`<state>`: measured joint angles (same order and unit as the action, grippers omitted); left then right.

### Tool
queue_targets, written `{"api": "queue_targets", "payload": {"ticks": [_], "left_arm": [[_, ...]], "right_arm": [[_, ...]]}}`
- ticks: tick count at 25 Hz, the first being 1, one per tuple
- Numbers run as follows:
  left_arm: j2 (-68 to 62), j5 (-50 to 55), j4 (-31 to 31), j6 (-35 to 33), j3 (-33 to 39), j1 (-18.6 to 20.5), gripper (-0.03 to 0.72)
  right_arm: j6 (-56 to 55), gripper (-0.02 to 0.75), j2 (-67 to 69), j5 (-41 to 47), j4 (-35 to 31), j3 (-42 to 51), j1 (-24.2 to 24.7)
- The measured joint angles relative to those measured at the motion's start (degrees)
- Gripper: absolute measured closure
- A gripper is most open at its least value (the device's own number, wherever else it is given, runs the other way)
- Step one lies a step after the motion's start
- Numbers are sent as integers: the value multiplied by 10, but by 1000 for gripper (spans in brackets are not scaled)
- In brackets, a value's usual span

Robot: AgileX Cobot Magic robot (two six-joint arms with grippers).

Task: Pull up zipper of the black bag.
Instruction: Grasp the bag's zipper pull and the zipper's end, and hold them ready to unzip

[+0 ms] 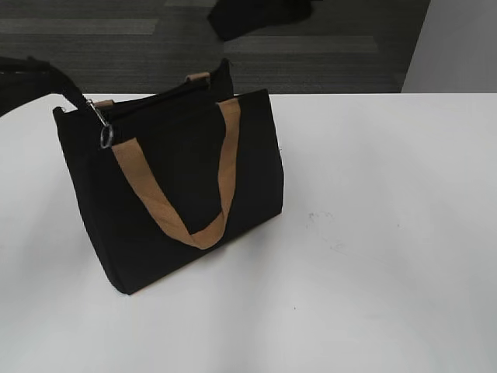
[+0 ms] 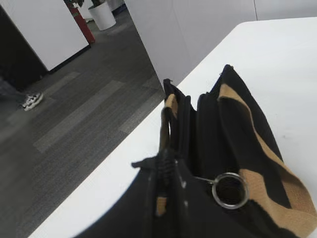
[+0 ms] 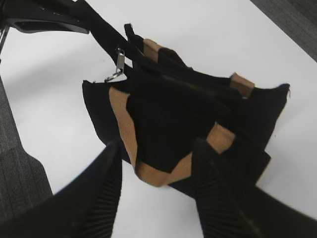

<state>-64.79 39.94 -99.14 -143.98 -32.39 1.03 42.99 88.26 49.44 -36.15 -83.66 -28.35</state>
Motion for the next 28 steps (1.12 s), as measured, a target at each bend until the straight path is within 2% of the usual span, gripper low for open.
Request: {"api": "queue_targets", "payload": {"ticks": [10, 22, 28], "left_arm": [[36, -8, 10, 6, 0, 0, 657], [38, -9, 10, 7, 0, 0, 657], [40, -9, 11, 7, 0, 0, 657]], "right_arm": [[6, 379, 92, -87, -28, -22, -73], [180, 379, 153, -98, -29, -25, -93], [187, 379, 206, -51, -29, -125, -93]]}}
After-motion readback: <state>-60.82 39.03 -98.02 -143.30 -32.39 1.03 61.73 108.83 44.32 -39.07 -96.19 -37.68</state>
